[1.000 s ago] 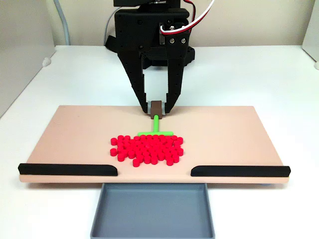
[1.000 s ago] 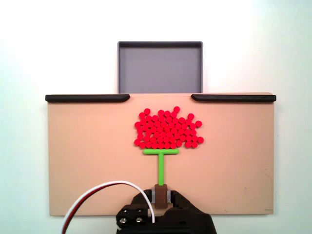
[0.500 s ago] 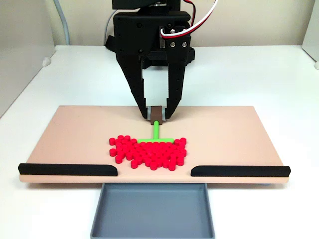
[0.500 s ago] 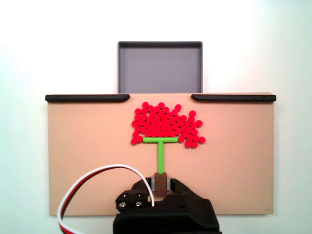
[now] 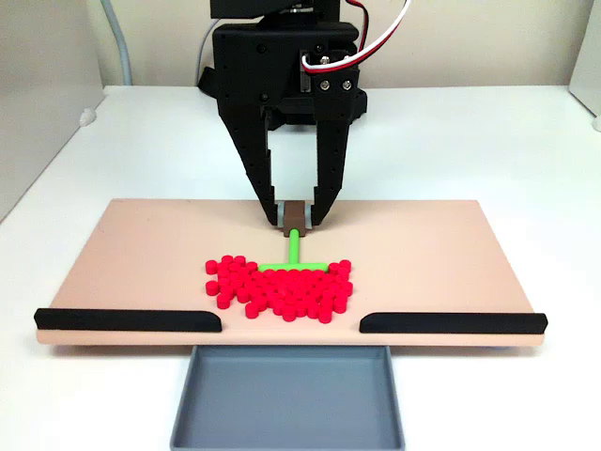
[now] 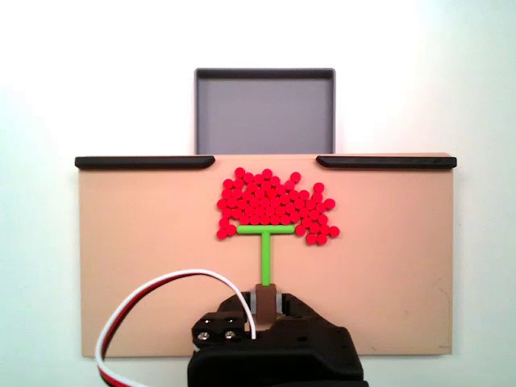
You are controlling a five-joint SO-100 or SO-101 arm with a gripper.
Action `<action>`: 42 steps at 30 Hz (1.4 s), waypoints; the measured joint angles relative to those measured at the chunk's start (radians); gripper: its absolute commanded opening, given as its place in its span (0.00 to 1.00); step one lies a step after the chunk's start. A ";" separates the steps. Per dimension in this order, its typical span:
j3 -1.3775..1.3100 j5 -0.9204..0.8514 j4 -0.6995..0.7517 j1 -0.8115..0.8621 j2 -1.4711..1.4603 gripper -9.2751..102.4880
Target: Gather the bottom side granules
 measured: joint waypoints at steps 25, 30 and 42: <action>-0.170 0.035 0.342 0.000 0.092 0.08; -0.252 0.046 0.433 0.000 0.098 0.08; -0.261 0.054 0.448 0.000 0.118 0.08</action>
